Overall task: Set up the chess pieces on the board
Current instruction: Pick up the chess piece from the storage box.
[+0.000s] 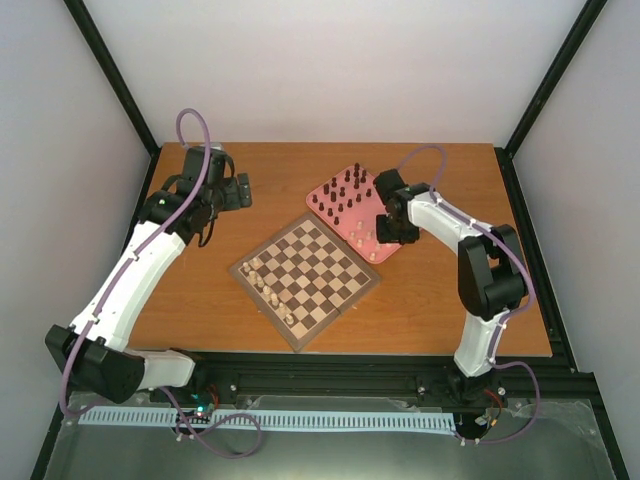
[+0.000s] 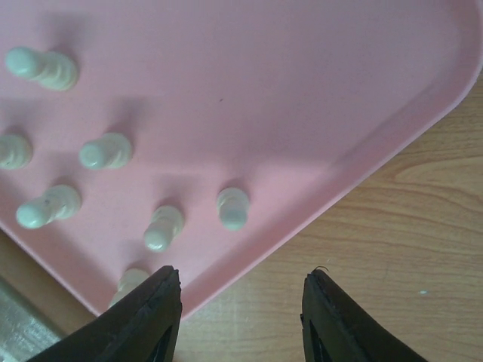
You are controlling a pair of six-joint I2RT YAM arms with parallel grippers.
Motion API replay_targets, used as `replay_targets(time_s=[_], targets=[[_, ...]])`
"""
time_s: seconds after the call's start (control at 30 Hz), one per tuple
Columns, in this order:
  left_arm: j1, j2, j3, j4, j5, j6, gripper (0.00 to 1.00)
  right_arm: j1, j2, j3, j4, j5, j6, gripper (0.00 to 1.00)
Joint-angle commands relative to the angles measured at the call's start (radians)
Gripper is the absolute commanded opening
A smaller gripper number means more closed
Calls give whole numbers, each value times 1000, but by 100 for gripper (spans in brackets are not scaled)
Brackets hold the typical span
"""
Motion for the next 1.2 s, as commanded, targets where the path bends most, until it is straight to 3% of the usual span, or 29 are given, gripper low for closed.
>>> replay_targets(time_s=[0.0,0.63,1.17], targets=[[-7,16,33,-26,3,10,100,-26,28,7,32,-33,-17,46],[-7,12,7,-42,-13,0,100,-62,156,78,50,-71,-41,43],[-7,5,-3,-49,-17,-5,100,-64,185,110,22,-60,-37,17]])
